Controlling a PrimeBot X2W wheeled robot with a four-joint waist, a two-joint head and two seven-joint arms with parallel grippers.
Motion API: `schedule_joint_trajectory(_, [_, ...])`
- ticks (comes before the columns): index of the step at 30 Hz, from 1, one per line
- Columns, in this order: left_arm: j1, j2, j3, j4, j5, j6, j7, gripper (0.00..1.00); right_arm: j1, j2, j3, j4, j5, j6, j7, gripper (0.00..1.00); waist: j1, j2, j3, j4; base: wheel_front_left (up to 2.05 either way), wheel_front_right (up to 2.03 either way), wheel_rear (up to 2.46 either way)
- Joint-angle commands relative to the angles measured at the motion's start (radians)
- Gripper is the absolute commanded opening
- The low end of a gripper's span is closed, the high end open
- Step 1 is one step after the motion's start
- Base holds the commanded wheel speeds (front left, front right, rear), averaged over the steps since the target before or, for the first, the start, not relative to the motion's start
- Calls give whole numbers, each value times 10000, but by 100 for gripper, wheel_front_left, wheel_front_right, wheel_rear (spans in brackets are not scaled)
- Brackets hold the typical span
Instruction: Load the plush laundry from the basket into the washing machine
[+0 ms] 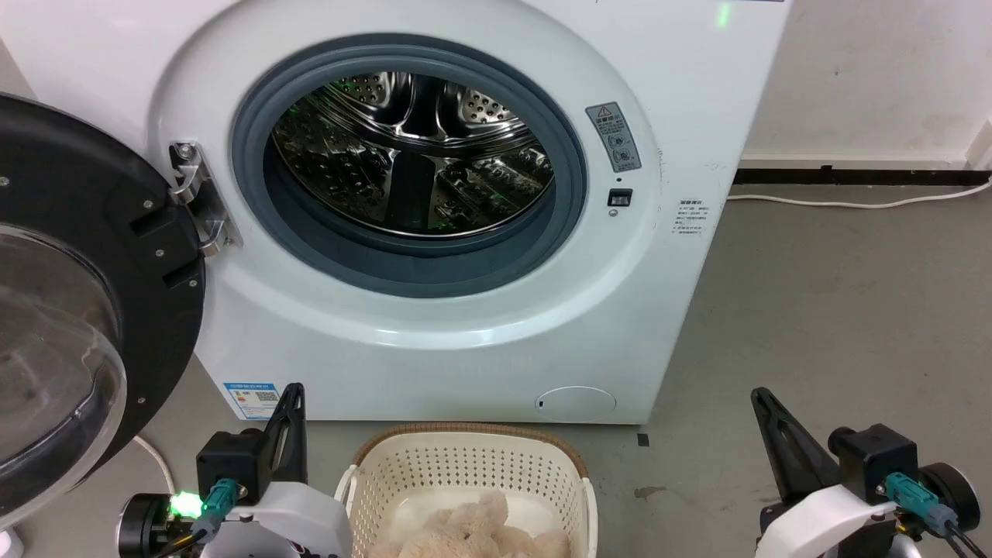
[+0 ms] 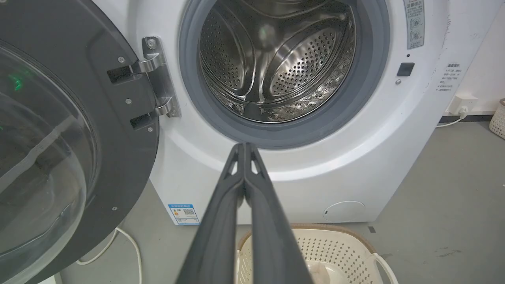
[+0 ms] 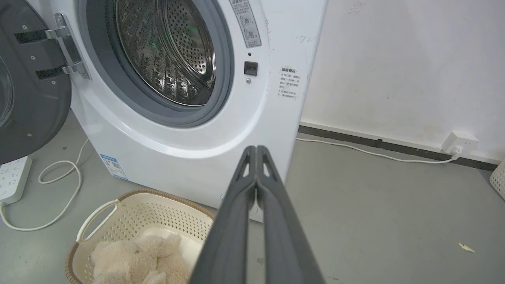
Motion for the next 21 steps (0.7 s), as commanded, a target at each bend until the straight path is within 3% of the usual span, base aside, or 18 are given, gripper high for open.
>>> schedule_joint_trajectory(1, [-6,-1,-1,-43,14,-43,3,0,-113,-4,-9,-43,-76,-7,3,0,0,0,0,0,0,0,0])
schedule_joint_trajectory(21, [-6,-1,-1,-43,14,-43,3,0,-113,-4,-9,-43,-76,-7,3,0,0,0,0,0,0,0,0])
